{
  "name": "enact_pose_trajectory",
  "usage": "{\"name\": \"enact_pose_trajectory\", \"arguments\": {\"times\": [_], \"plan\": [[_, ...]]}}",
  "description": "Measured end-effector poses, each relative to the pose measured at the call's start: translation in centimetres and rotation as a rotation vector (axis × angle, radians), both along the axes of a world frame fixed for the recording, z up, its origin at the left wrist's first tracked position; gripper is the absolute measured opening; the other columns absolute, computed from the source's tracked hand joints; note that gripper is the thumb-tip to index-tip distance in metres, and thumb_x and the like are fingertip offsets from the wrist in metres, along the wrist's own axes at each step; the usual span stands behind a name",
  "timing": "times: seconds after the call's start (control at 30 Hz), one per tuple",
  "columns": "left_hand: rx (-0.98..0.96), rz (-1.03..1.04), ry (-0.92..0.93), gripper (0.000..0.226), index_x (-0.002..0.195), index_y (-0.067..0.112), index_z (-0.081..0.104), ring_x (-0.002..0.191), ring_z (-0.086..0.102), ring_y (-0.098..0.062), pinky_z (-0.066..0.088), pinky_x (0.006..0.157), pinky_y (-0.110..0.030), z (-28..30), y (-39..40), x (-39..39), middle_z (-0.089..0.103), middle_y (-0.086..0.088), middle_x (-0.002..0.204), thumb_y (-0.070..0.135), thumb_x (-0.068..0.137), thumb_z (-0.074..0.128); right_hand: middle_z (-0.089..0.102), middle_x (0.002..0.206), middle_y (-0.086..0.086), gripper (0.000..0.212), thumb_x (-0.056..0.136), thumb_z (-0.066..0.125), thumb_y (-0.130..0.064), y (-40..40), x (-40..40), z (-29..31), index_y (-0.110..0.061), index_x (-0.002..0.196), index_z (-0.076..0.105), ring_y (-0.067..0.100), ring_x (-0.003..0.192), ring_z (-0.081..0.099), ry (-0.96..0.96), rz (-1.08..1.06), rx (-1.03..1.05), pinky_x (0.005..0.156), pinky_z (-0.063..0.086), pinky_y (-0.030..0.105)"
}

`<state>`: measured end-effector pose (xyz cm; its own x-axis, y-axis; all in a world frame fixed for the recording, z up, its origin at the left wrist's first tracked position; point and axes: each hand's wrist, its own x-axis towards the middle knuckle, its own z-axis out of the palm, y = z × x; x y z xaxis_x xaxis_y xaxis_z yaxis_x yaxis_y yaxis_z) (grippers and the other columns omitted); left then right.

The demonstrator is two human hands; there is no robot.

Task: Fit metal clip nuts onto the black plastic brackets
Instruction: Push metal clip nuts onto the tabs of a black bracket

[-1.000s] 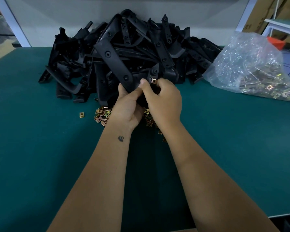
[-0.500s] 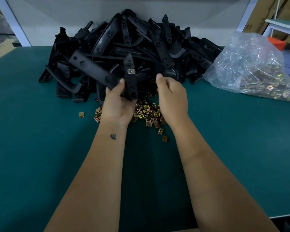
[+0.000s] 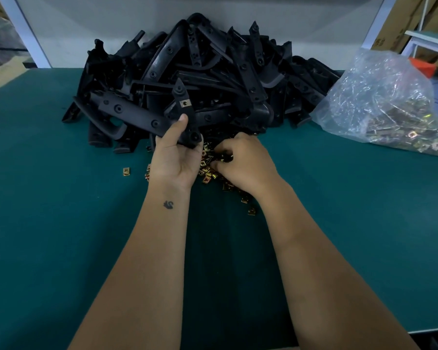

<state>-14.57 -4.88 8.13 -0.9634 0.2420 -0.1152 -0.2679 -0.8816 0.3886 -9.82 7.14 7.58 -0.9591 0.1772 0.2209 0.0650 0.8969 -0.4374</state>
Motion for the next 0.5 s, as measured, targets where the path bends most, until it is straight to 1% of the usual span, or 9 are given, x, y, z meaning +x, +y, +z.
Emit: {"name": "enact_pose_trajectory", "arguments": {"times": [0.07,0.13,0.23,0.3,0.4,0.5], "plan": [[-0.028,-0.011,0.01,0.031,0.119,0.01,0.048,0.084,0.06,-0.015,0.052,0.069,-0.024,0.02,0.09,0.02,0.061,-0.006,0.1,-0.001,0.092,0.06,0.059,0.113,0.004,0.026,0.089,0.068,-0.028,-0.13,-0.02,-0.03,-0.024,0.114,0.07,0.024,0.111,0.052,0.025,0.012,-0.02,0.091,0.045,0.037],[-0.045,-0.024,0.012,0.03,0.117,0.01,0.046,0.084,0.059,-0.016,0.053,0.066,-0.025,0.01,0.17,0.07,0.059,-0.007,0.1,0.0,0.093,0.06,0.06,0.112,0.005,0.022,0.09,0.064,-0.02,-0.24,-0.01,-0.16,-0.022,0.112,0.071,0.025,0.109,0.053,0.056,0.01,-0.007,0.088,0.045,0.036],[-0.043,-0.037,0.002,0.031,0.117,0.01,0.046,0.083,0.059,-0.018,0.054,0.062,-0.026,0.02,0.24,0.14,0.058,-0.008,0.102,0.0,0.092,0.061,0.059,0.114,0.005,0.028,0.092,0.062,-0.023,-0.35,-0.14,-0.36,-0.022,0.12,0.068,0.025,0.11,0.053,0.06,-0.003,0.027,0.09,0.045,0.038],[-0.025,-0.046,-0.01,0.032,0.117,0.011,0.044,0.082,0.059,-0.019,0.054,0.061,-0.027,0.03,0.29,0.22,0.057,-0.009,0.103,0.0,0.092,0.061,0.056,0.111,0.004,0.031,0.092,0.061,-0.027,-0.44,-0.21,-0.41,-0.027,0.122,0.067,0.025,0.111,0.051,0.049,0.005,0.045,0.09,0.044,0.038],[-0.024,-0.063,-0.017,0.034,0.119,0.013,0.045,0.084,0.059,-0.021,0.055,0.062,-0.028,0.05,0.31,0.31,0.057,-0.01,0.107,0.0,0.092,0.061,0.053,0.103,0.002,0.025,0.092,0.062,-0.028,-0.45,-0.2,-0.45,-0.029,0.115,0.071,0.025,0.108,0.05,0.046,0.034,0.047,0.089,0.043,0.039],[-0.045,-0.09,-0.019,0.033,0.119,0.015,0.045,0.09,0.058,-0.025,0.056,0.062,-0.029,0.12,0.15,0.37,0.058,-0.013,0.113,0.004,0.093,0.062,0.055,0.097,0.001,0.017,0.093,0.062,-0.023,-0.41,-0.33,-0.62,-0.02,0.106,0.073,0.025,0.102,0.052,0.087,0.037,0.027,0.084,0.045,0.039]]}}
